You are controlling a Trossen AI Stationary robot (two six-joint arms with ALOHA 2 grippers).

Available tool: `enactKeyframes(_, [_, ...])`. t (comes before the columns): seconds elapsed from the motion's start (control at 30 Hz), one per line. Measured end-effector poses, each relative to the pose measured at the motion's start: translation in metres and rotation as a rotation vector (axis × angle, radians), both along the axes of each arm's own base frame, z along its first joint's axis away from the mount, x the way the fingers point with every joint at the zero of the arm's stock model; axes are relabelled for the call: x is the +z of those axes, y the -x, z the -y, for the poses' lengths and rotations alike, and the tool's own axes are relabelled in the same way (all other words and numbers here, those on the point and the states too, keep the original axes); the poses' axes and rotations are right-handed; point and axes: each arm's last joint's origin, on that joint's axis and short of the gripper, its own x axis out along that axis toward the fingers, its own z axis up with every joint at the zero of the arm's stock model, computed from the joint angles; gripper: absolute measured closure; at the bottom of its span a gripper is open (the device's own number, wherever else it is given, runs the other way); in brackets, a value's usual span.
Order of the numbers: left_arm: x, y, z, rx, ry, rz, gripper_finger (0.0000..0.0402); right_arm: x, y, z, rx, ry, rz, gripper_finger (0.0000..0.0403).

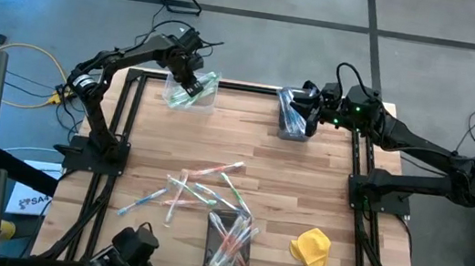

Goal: Pick & Place Toothbrushes
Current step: Put the green toothbrush into the transparent bin, then put the orange toothbrush into the bottom black bin

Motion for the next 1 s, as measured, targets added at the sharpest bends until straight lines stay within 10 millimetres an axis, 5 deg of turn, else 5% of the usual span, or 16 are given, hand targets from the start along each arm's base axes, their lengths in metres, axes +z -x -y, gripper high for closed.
enactKeyframes(0.33, [0.000,0.000,-0.001,0.034,0.003,0.012,0.0266,-0.004,0.001,0.000,0.000,-0.020,-0.040,0.0302])
enactKeyframes(0.5, [0.000,0.000,0.001,0.093,0.044,0.035,0.0256,-0.004,0.001,-0.001,0.001,-0.020,-0.039,0.0302])
enactKeyframes(0.7, [0.008,0.000,0.013,0.032,0.114,0.072,0.0299,-0.004,0.001,-0.001,0.003,-0.020,-0.038,0.0302])
enactKeyframes(1.0, [0.061,-0.002,0.056,-0.050,-0.023,0.168,0.0396,-0.003,0.000,0.000,0.004,-0.012,-0.024,0.0302])
